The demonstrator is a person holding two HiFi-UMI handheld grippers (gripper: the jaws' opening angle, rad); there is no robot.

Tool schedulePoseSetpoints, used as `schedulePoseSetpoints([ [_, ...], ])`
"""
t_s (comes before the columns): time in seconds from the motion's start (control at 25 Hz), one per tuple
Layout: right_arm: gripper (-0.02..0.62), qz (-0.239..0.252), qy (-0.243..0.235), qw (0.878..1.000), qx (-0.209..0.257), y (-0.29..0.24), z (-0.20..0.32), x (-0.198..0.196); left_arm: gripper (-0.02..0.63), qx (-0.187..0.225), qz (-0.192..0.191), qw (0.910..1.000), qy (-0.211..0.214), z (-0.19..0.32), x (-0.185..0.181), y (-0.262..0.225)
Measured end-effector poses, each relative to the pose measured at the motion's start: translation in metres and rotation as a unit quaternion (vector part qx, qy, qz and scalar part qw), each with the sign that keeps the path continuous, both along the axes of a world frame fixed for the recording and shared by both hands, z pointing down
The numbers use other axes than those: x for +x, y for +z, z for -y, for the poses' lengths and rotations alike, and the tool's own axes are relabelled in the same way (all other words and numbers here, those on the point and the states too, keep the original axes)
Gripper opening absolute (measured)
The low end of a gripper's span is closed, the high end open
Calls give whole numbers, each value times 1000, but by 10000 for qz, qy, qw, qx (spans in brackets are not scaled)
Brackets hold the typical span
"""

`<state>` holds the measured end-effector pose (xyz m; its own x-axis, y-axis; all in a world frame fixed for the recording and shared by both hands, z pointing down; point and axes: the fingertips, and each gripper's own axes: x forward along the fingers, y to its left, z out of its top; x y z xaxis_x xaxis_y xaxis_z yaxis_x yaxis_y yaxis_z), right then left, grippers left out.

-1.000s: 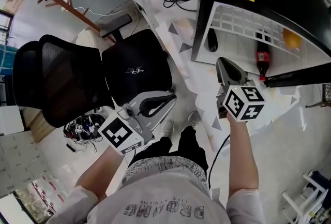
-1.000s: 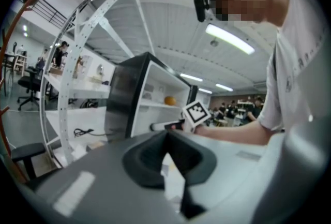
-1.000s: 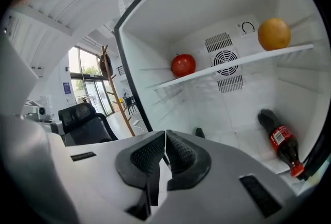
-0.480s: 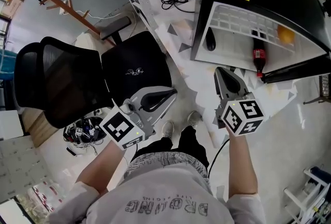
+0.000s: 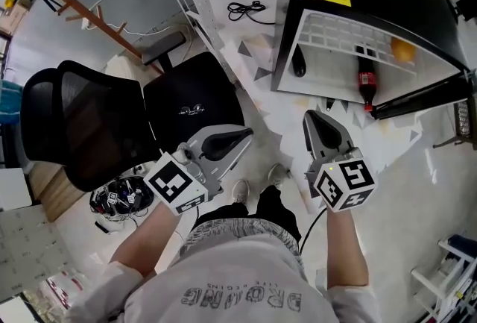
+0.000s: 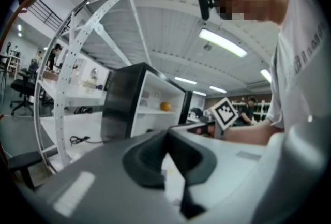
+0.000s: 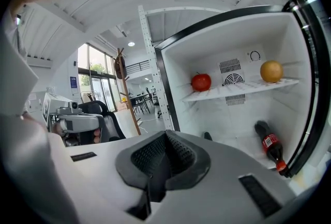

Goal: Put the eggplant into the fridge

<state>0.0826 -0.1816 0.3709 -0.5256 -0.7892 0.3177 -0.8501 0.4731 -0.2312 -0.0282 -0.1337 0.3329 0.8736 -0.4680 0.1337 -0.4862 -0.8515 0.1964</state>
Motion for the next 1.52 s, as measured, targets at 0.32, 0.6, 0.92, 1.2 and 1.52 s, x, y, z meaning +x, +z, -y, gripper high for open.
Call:
schedulePoseSetpoints([
  [0.32,3,-16,34,10000,83,-9,-12,-9,6,66,-68,9999,79,-1,-2,-6],
  [0.6,3,30,115,9999,82,-10,-22,-11,6,58,-64,9999,128,-3,-5,-7],
  [0.92,3,-64,223,9997,102,-10,-26,-3,6,102,-71,9997,224,-2,0,-10],
  [1.2,3,-104,223,9997,37,-3,-28,-2,7,90,-73,9997,203,-3,1,-10],
  [1.52,3,-169,146,9998,18,-1,-24,-3,6,85,-76,9998,169,-1,2,-10],
])
